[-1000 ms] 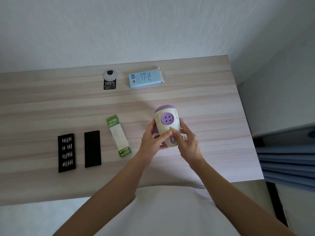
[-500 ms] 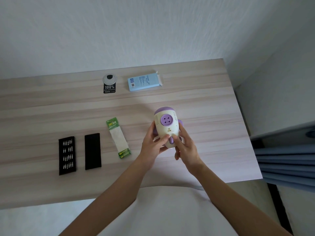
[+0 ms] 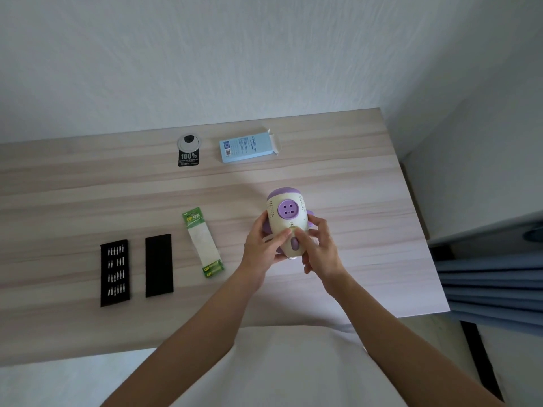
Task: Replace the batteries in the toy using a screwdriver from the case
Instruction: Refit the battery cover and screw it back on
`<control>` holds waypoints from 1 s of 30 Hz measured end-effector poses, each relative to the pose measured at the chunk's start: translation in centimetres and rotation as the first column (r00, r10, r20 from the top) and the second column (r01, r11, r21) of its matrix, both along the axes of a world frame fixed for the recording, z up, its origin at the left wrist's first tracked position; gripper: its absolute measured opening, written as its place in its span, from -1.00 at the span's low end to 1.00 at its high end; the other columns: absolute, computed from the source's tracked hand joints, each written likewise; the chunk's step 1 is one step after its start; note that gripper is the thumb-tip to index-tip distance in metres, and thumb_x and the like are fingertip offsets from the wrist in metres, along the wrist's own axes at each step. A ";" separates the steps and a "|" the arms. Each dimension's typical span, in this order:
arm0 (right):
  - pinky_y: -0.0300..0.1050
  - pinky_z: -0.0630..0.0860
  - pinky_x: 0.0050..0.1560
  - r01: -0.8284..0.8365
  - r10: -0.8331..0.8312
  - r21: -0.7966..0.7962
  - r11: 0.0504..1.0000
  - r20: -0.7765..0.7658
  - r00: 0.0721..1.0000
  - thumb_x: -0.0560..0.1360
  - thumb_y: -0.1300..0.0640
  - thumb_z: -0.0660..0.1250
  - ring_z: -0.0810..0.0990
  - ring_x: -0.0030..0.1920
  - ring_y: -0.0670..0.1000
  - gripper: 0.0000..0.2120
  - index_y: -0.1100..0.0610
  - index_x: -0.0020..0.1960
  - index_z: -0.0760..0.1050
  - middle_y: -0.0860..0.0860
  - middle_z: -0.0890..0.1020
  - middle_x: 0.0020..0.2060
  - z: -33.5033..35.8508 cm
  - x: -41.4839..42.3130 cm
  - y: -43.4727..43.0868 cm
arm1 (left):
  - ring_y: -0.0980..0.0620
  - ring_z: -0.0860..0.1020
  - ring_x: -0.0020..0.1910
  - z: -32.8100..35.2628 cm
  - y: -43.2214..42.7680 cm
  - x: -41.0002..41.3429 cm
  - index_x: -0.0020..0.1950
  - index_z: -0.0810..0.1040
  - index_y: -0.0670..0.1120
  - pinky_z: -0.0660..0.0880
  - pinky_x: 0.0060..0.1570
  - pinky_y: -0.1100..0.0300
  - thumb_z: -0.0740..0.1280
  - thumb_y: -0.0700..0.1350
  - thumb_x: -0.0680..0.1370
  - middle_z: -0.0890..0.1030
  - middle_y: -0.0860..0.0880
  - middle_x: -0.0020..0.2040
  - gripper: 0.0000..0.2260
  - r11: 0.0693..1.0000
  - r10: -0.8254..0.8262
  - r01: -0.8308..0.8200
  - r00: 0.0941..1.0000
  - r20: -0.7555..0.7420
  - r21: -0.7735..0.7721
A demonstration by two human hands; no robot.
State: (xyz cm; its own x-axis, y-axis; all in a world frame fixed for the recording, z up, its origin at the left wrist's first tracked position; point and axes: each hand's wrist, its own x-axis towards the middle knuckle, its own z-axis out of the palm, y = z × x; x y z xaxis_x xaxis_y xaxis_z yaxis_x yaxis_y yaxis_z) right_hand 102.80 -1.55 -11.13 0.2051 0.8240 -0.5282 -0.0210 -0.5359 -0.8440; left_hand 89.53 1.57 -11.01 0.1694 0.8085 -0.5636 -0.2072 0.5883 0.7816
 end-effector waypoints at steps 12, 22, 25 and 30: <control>-0.13 0.54 -0.40 0.033 -0.031 -0.038 0.999 0.054 0.998 0.58 0.02 0.35 0.54 -0.38 -0.02 -0.69 0.01 0.31 0.46 0.07 0.61 0.02 0.7 2.5 0.1 | 0.22 0.69 -0.14 0.7 0.1 -0.8 0.40 0.44 0.06 0.65 -0.14 0.09 0.47 -0.20 0.52 0.53 0.03 0.25 -0.51 0.999 -0.020 0.020 0.999 -0.025 -0.026; -0.10 0.54 -0.41 0.058 -0.038 -0.143 0.988 0.135 0.990 0.59 0.25 0.18 0.54 -0.34 0.05 -0.82 0.10 0.15 0.48 0.15 0.57 0.03 -1.5 4.1 -1.2 | -0.02 0.59 0.10 -2.0 -0.5 -6.1 0.25 0.50 -0.04 0.63 -0.06 0.05 0.31 -0.10 0.64 0.54 -0.07 0.22 -0.81 0.977 0.199 -0.211 0.947 -0.254 -0.020; -0.10 0.55 -0.42 0.052 -0.025 -0.166 0.985 0.159 0.987 0.59 0.22 0.23 0.52 -0.37 0.04 -0.86 0.11 0.12 0.49 0.15 0.58 0.00 -2.2 4.1 -1.8 | -0.06 0.59 -0.01 -3.9 -1.4 -8.6 0.06 0.55 -0.02 0.59 -0.16 0.16 0.30 -0.17 0.63 0.58 -0.09 0.08 -0.93 0.993 0.110 -0.077 0.852 -0.512 0.084; -0.13 0.54 -0.42 0.029 0.013 -0.207 0.978 0.200 0.980 0.60 0.15 0.28 0.53 -0.37 0.02 -0.88 0.11 0.12 0.49 0.13 0.59 -0.02 -3.6 3.9 -2.7 | 0.03 0.54 -0.13 -6.2 -2.2 -9.2 0.03 0.61 -0.14 0.48 -0.07 0.22 0.38 -0.24 0.54 0.60 -0.05 -0.03 -0.91 0.871 -0.091 0.445 0.562 -0.822 0.208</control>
State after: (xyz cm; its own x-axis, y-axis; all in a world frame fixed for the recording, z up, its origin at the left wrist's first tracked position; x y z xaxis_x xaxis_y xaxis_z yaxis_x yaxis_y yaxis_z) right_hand 106.69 -4.21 -14.69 0.3294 0.6984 -0.6354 0.1313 -0.7003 -0.7017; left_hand 80.37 -0.66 -17.20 0.0622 0.9609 -0.2698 0.6902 0.1539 0.7071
